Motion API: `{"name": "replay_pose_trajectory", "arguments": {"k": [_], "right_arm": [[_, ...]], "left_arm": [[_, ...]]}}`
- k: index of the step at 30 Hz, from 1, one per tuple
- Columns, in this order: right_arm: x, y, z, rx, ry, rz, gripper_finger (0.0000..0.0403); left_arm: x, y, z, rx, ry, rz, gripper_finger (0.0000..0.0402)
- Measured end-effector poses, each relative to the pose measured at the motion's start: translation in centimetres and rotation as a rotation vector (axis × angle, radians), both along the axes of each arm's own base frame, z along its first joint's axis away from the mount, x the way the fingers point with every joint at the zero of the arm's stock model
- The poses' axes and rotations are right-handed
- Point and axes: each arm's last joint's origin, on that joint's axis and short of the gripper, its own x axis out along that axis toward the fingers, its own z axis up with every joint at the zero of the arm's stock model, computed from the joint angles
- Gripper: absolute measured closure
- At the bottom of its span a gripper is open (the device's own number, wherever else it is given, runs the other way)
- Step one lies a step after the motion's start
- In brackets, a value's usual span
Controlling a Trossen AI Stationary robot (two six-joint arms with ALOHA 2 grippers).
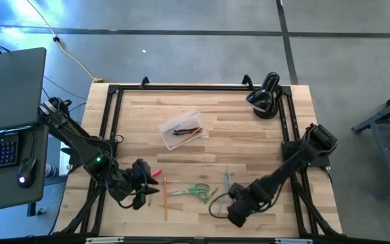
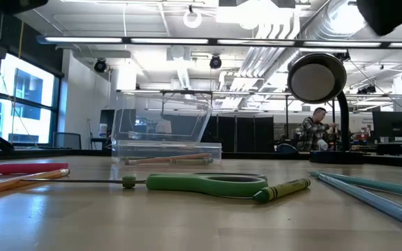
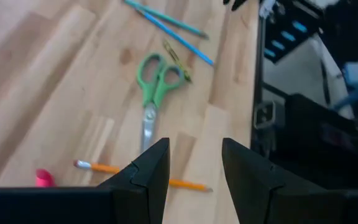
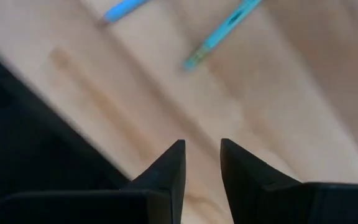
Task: Pick & place school supplies into a supply box
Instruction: Put the right blue pencil into the supply box
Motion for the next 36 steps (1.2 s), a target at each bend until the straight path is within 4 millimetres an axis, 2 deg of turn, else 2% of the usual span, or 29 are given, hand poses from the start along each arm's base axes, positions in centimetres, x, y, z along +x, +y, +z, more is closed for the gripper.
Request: {"name": "replay_pose_trajectory", "arguments": {"k": [4, 9, 14, 23, 31, 36], "right_arm": [[-0.1, 1.6, 0.3, 0.063, -0.072, -0.007, 0.0324], [0.5, 3.5, 1.0, 0.097, -0.300, -0.151, 0.0324], [0.3, 4.1, 1.2, 0.148, -0.293, -0.243, 0.0324], [-1.6, 2.2, 0.1, 0.020, 0.038, -0.453, 0.0324], [-0.2, 0.9, 0.1, 0.004, -0.023, -0.520, 0.0324], [0.8, 0.3, -1.7, -0.034, 0.027, -0.550, 0.0324]], "left_arm": [[-0.1, -0.1, 0.0, -0.021, 0.020, -0.029, 0.0223], [-0.1, -0.1, 0.0, -0.024, 0.024, -0.035, 0.0223], [-0.1, -0.1, 0.0, -0.025, 0.024, -0.035, 0.0222], [-0.1, -0.1, 0.0, -0.024, 0.024, -0.035, 0.0222], [-0.1, -0.1, 0.0, -0.024, 0.024, -0.035, 0.0222], [-0.1, -0.1, -0.1, -0.024, 0.024, -0.034, 0.0222]]}}
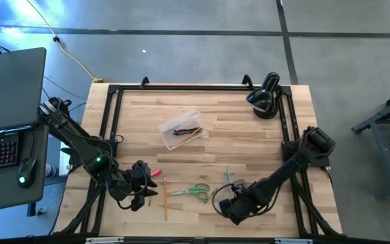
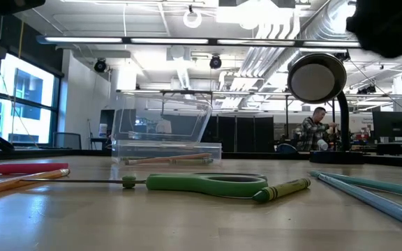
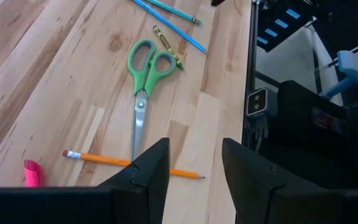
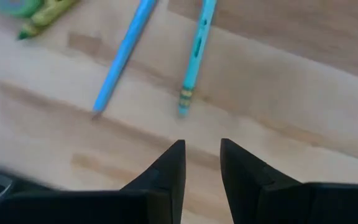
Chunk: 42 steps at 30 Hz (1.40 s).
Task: Pick & place school supplies into a supply box
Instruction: Put the right blue pencil into the supply box
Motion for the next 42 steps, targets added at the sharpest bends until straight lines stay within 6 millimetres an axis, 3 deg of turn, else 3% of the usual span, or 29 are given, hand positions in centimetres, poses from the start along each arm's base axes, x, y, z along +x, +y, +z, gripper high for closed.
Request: {"name": "replay_pose_trajectory", "arguments": {"k": [5, 26, 34, 42], "right_arm": [[0.8, 0.5, -1.7, 0.054, 0.039, 0.011, 0.0324], [1.5, 0.0, -2.2, 0.018, 0.000, 0.000, 0.0324], [1.8, 0.2, -3.6, 0.046, 0.052, -0.001, 0.0324], [2.4, -0.6, -3.6, 0.041, 0.050, -0.004, 0.0324]], "left_arm": [[0.0, 0.0, 0.0, 0.001, 0.000, 0.000, 0.0222], [0.0, 0.0, 0.0, 0.001, 0.000, 0.001, 0.0222], [0.0, 0.0, 0.0, 0.001, 0.000, 0.001, 0.0222], [0.0, 0.0, 0.0, 0.001, 0.000, 0.001, 0.0222]]}}
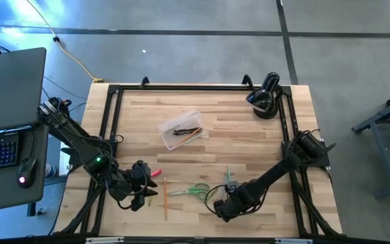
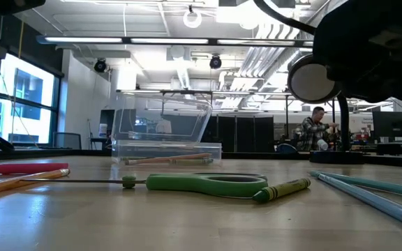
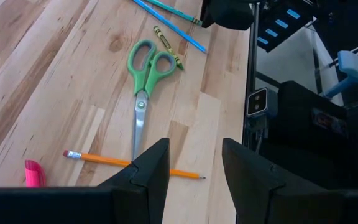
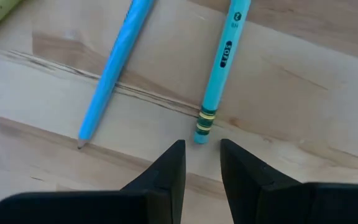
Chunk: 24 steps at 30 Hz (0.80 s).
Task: Pick & place school supplies into a supply box
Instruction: Put the right blue pencil into the supply box
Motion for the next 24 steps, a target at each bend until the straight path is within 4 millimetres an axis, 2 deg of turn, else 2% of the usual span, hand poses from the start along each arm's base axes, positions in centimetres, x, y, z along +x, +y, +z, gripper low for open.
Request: {"name": "replay_pose_trajectory", "arguments": {"k": [10, 16, 24], "right_arm": [[0.1, -0.2, 0.0, -0.015, -0.012, -0.006, 0.0324], [0.9, 0.2, 0.1, -0.007, -0.114, 0.007, 0.0324], [1.2, 0.1, 0.2, -0.036, -0.163, 0.056, 0.0324]], "left_arm": [[0.0, 0.0, 0.0, 0.000, 0.000, 0.000, 0.0222], [0.0, 0.0, 0.0, 0.000, 0.000, 0.000, 0.0222], [0.0, 0.0, 0.0, 0.000, 0.000, 0.000, 0.0222]]}}
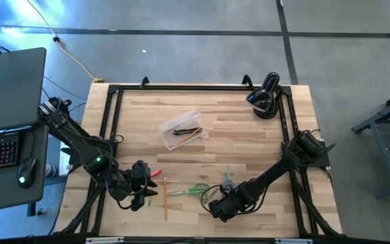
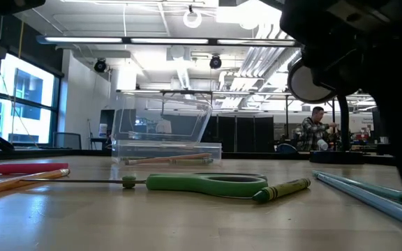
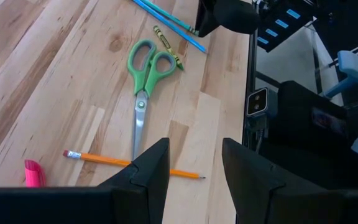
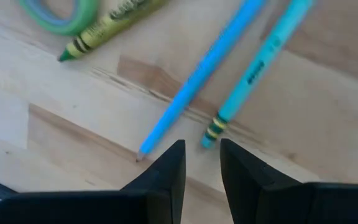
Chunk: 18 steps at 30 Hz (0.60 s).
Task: Pick & place school supplies into a supply box
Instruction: Put the right blue pencil into the supply box
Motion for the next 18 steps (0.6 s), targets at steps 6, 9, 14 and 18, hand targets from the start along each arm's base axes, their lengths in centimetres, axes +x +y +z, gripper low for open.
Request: {"name": "replay_pose_trajectory", "arguments": {"k": [6, 9, 14, 18], "right_arm": [[0.29, -0.53, -0.02, -0.004, 0.006, 0.008, 0.0324], [0.08, -0.68, -0.09, 0.004, 0.045, -0.003, 0.0324], [-0.15, -0.66, -0.14, 0.034, 0.088, -0.030, 0.0325], [-0.19, -1.06, -0.20, 0.003, 0.100, -0.048, 0.0325]], "left_arm": [[0.00, 0.00, 0.00, 0.000, 0.000, 0.000, 0.0222], [0.00, 0.00, 0.00, 0.000, 0.000, 0.000, 0.0222], [0.00, 0.00, 0.00, 0.000, 0.000, 0.000, 0.0222], [0.00, 0.00, 0.00, 0.000, 0.000, 0.000, 0.0222]]}}
